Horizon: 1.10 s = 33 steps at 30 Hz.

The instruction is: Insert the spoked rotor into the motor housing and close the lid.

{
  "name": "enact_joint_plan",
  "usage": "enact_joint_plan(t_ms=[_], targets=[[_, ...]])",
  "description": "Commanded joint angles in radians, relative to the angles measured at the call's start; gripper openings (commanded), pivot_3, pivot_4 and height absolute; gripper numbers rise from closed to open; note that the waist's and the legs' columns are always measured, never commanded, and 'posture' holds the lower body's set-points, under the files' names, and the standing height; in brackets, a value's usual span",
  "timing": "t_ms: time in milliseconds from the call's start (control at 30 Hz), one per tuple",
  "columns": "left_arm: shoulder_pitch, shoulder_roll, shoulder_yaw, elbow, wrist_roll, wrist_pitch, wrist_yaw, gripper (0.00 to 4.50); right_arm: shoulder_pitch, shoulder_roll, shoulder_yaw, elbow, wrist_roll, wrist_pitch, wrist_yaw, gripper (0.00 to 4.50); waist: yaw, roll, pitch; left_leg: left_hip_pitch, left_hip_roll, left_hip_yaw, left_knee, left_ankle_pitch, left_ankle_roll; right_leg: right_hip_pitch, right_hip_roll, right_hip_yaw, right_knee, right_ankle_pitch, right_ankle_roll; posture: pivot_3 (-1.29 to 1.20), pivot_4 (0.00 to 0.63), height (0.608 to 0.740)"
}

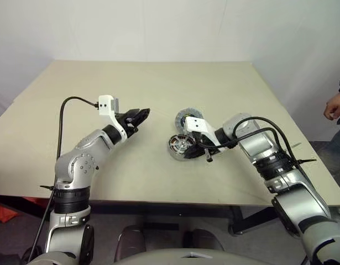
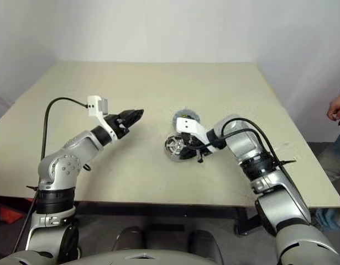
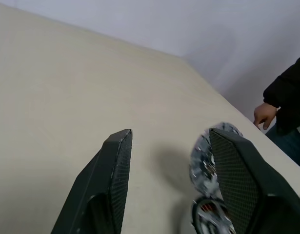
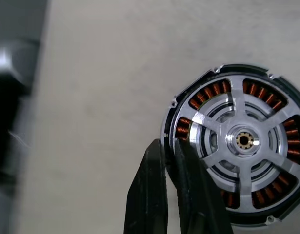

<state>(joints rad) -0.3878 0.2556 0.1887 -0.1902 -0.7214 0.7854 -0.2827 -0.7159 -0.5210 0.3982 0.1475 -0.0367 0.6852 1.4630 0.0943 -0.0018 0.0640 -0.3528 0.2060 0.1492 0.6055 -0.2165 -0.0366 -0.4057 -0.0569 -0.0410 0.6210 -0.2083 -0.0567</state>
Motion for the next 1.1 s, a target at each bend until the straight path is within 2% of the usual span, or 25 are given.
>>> enact_joint_plan(t_ms=[33, 100, 233, 300, 400, 567, 833, 967, 1100], targets=[[0.001, 0.008, 0.023, -0.060, -0.011, -0.010, 0.006, 2.65, -0.041, 0.032, -0.001, -0.105, 0.073, 0.305, -0.050, 0.04, 0.000, 0.000, 0.000, 0.001, 0.000, 0.000, 0.000, 0.000, 0.000, 0.000, 0.000, 0.000, 0.000, 0.000, 0.000, 0.00, 0.000, 0.740], [0.010, 0.008, 0.026, -0.069, -0.012, -0.008, 0.010, 2.65, -0.075, 0.080, -0.017, -0.090, 0.089, 0.436, -0.126, 0.04, -0.001, 0.000, 0.000, 0.002, 0.000, 0.000, -0.001, 0.001, -0.002, 0.001, 0.000, 0.000, 0.000, 0.000, 0.000, 0.00, 0.000, 0.740], [0.028, 0.004, 0.032, -0.095, -0.016, -0.003, 0.027, 2.65, -0.166, 0.248, -0.118, 0.051, 0.096, 0.668, -0.352, 0.04, -0.011, 0.000, 0.000, 0.004, 0.000, 0.000, -0.003, 0.006, -0.010, 0.001, 0.000, 0.002, 0.002, -0.003, 0.006, 0.00, 0.000, 0.740], [0.033, 0.004, 0.042, -0.106, -0.023, 0.000, 0.036, 2.65, -0.238, 0.362, -0.256, 0.202, 0.081, 0.765, -0.508, 0.04, -0.020, 0.000, 0.000, 0.006, 0.000, -0.001, -0.006, 0.008, -0.013, 0.001, 0.001, 0.002, 0.002, -0.003, 0.006, 0.00, 0.000, 0.740], [0.038, 0.010, 0.059, -0.116, -0.034, 0.009, 0.048, 2.65, -0.323, 0.487, -0.461, 0.368, 0.065, 0.832, -0.716, 0.04, -0.029, 0.000, 0.000, 0.009, 0.000, -0.001, -0.009, 0.011, -0.019, 0.001, 0.002, 0.002, 0.003, -0.003, 0.006, 0.00, 0.000, 0.740], [0.047, 0.020, 0.064, -0.129, -0.039, 0.015, 0.060, 2.65, -0.382, 0.588, -0.612, 0.450, 0.090, 0.823, -0.913, 0.04, -0.029, 0.000, 0.000, 0.018, -0.001, -0.001, -0.011, 0.012, -0.020, 0.004, 0.002, 0.003, 0.002, -0.004, 0.006, 0.00, 0.000, 0.740], [0.045, 0.034, 0.077, -0.132, -0.048, 0.017, 0.070, 2.65, -0.393, 0.629, -0.645, 0.474, 0.149, 0.791, -1.040, 0.04, -0.029, 0.001, 0.001, 0.022, -0.001, -0.002, -0.012, 0.012, -0.020, 0.004, 0.002, -0.002, -0.004, -0.004, 0.007, 0.00, 0.000, 0.740], [0.043, 0.038, 0.076, -0.128, -0.047, 0.015, 0.069, 2.65, -0.380, 0.621, -0.617, 0.459, 0.202, 0.787, -1.022, 0.04, -0.029, 0.001, 0.001, 0.022, 0.000, -0.003, -0.017, 0.012, -0.021, 0.005, 0.002, -0.009, -0.012, -0.004, 0.007, 0.00, 0.000, 0.740], [0.033, 0.038, 0.071, -0.118, -0.044, 0.013, 0.066, 2.65, -0.377, 0.611, -0.592, 0.437, 0.234, 0.809, -1.030, 1.27, -0.024, 0.001, 0.001, 0.022, 0.000, -0.003, -0.024, 0.015, -0.026, 0.003, 0.001, -0.010, -0.014, -0.003, 0.008, 0.00, 0.000, 0.740]])
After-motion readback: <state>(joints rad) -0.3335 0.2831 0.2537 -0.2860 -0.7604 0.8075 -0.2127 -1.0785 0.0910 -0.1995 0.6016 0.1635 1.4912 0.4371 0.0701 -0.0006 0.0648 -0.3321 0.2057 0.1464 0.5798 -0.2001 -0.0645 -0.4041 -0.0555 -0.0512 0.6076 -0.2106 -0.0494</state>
